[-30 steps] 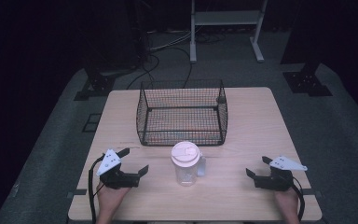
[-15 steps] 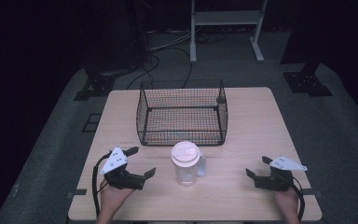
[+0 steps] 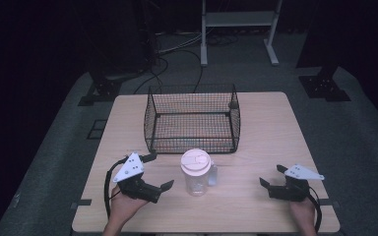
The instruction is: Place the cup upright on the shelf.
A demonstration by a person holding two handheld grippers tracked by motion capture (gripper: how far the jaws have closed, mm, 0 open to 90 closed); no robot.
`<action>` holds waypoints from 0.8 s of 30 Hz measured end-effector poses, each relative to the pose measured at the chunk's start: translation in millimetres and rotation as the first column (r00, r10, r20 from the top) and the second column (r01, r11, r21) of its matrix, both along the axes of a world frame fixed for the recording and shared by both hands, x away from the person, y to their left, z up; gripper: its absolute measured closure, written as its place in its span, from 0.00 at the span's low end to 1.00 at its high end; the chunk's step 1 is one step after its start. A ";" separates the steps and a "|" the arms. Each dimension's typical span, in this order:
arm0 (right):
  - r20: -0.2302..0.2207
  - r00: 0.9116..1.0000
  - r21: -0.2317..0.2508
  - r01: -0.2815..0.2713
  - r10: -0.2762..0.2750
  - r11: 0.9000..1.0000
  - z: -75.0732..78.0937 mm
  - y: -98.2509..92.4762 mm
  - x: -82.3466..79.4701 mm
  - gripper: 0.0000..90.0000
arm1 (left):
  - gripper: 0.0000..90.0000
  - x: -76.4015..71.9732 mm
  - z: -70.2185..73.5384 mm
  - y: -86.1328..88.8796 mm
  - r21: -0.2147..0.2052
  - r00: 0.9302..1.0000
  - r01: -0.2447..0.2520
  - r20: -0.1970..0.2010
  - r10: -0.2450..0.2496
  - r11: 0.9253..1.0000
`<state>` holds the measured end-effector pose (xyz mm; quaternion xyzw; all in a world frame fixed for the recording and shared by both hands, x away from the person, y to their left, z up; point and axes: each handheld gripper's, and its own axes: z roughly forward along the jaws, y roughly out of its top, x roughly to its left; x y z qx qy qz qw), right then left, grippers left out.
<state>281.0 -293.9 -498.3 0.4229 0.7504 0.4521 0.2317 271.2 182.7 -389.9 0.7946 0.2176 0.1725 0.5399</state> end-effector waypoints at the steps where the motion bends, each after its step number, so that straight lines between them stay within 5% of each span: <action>1: 0.000 1.000 0.000 0.000 0.000 1.000 0.0 0.0 0.0 0.14 | 0.00 0.0 0.0 0.0 0.000 1.000 0.000 0.000 0.000 1.000; 10: 0.000 1.000 0.000 -0.002 0.002 1.000 0.0 0.0 0.0 0.14 | 0.00 2.7 8.1 -14.6 0.031 0.997 0.070 -0.019 -0.069 0.997; 24: -0.001 1.000 0.001 -0.008 0.008 1.000 0.0 0.0 -0.1 0.14 | 0.00 14.1 17.3 -39.1 0.108 0.984 0.163 -0.088 -0.154 0.981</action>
